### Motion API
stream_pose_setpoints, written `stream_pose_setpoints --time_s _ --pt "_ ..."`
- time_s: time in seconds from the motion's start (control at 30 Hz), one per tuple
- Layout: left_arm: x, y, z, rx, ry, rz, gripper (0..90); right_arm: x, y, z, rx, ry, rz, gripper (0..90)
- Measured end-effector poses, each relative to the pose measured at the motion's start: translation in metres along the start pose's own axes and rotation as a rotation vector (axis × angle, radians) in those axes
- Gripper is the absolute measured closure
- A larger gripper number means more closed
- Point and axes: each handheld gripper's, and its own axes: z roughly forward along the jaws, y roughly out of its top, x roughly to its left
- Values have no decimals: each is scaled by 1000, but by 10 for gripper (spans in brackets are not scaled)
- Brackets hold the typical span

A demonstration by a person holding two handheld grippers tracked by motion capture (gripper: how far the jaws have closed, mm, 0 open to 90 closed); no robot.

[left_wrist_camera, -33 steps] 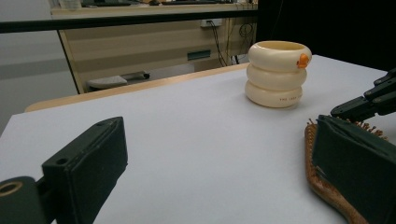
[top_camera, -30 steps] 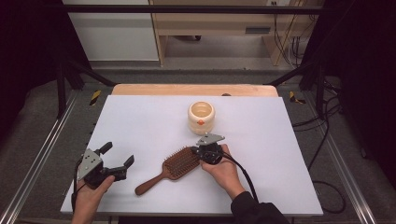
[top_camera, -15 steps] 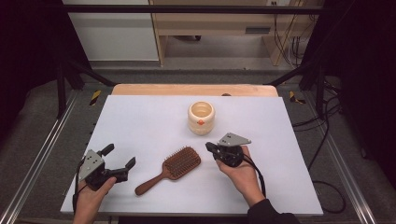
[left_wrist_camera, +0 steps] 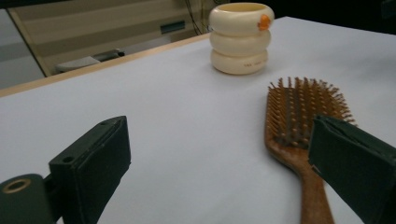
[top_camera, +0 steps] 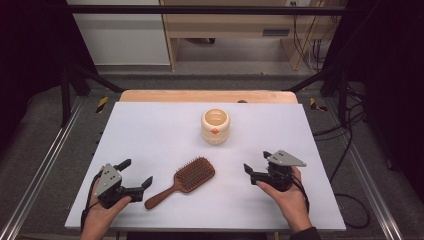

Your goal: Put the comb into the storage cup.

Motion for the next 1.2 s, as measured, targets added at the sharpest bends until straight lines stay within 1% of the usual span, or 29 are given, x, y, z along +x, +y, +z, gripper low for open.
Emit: stream_pose_setpoints --time_s 0.03,0.1,0.13,0.17,0.23,0.27,0.3,0.33,0.37,0.4,0.47,0.5,0.53,0.6,0.73,0.83,0.93,1.0,1.1,1.2 --pt "-2 0 1 4 -6 -5 55 -3 -3 -4 -17 -13 13 128" --pt "-6 2 2 30 -17 2 52 -8 -7 -11 -28 -28 37 108" --pt "-9 3 3 39 -21 6 50 -11 -8 -13 -34 -38 40 94" --pt "-11 4 4 50 -34 16 49 -13 -8 -16 -41 -44 47 85" --pt "-16 7 7 81 -56 44 48 -16 -7 -20 -59 -39 56 83" --pt "-18 9 8 102 -61 62 48 -17 -7 -22 -70 -36 52 78" --pt "-20 10 10 117 -69 75 46 -18 -8 -23 -77 -35 46 74" --pt "-22 12 12 128 -75 82 44 -18 -8 -23 -78 -30 49 73" --pt "-24 14 13 136 -73 87 44 -19 -9 -23 -79 -25 55 73" --pt "-25 15 14 146 -68 90 40 -19 -9 -22 -79 -20 50 72" --pt "-29 19 16 154 -73 86 40 -18 -10 -22 -77 -20 35 68" --pt "-31 21 16 158 -77 93 38 -19 -10 -22 -78 -17 25 67" --pt "-33 23 16 163 -78 105 36 -19 -10 -22 -78 -13 21 68" --pt "-37 27 17 174 -84 114 35 -19 -10 -24 -84 -6 16 75" --pt "-44 36 21 214 -118 116 40 -19 -9 -28 -101 0 5 84" --pt "-52 39 25 251 -149 107 43 -18 -9 -32 -98 20 3 82" --pt "-61 39 30 279 -172 134 42 -19 -11 -31 -96 14 2 74" --pt "-65 40 32 289 -178 143 40 -20 -12 -30 -95 12 4 71" --pt "-67 43 33 295 -192 155 39 -20 -12 -30 -87 11 2 68" --pt "-65 47 35 301 -180 166 36 -20 -14 -29 -82 7 -1 68"
